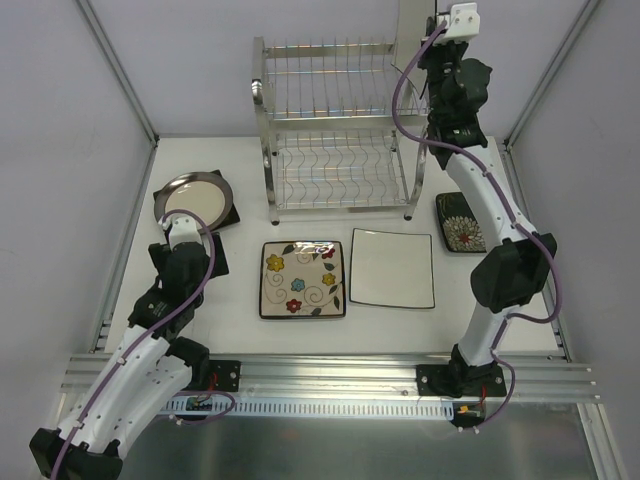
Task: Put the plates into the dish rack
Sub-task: Insert the plate into the dish rack
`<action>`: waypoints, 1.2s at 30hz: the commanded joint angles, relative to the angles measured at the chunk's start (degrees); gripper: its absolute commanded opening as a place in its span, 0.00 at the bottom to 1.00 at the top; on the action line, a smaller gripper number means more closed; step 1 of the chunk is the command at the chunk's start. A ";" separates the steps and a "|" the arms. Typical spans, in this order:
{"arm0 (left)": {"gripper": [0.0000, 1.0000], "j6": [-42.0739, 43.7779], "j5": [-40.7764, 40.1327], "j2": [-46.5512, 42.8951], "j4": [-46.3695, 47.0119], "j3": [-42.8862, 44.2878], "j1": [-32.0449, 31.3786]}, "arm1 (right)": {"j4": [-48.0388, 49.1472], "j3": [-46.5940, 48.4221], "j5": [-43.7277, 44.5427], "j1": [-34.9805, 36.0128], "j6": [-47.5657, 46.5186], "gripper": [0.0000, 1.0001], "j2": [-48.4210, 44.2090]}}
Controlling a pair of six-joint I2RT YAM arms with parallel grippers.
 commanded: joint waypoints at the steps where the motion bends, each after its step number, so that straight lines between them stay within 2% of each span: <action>1: 0.99 1.39 0.51 -1.02 1.71 -0.11 0.45 | -0.41 -0.65 -1.28 2.39 5.49 0.00 -5.91; 10: 0.99 1.65 1.39 -1.64 2.06 -0.11 0.45 | -7.89 -4.87 0.83 3.36 9.87 0.02 -7.40; 16: 0.99 1.65 1.57 -2.52 2.06 -0.20 0.45 | -11.74 -7.61 1.97 4.23 13.65 0.10 -7.67; 19: 0.99 1.65 1.74 -2.43 2.06 -0.20 0.45 | -14.21 -7.69 1.80 4.59 15.24 0.11 -7.49; 33: 0.99 1.74 2.54 -3.66 2.15 -0.29 0.53 | -18.44 -10.94 3.65 6.70 18.50 0.16 -9.78; 36: 0.99 1.91 2.62 -3.92 2.06 -0.29 0.45 | -19.66 -10.77 4.09 6.87 18.93 0.21 -10.04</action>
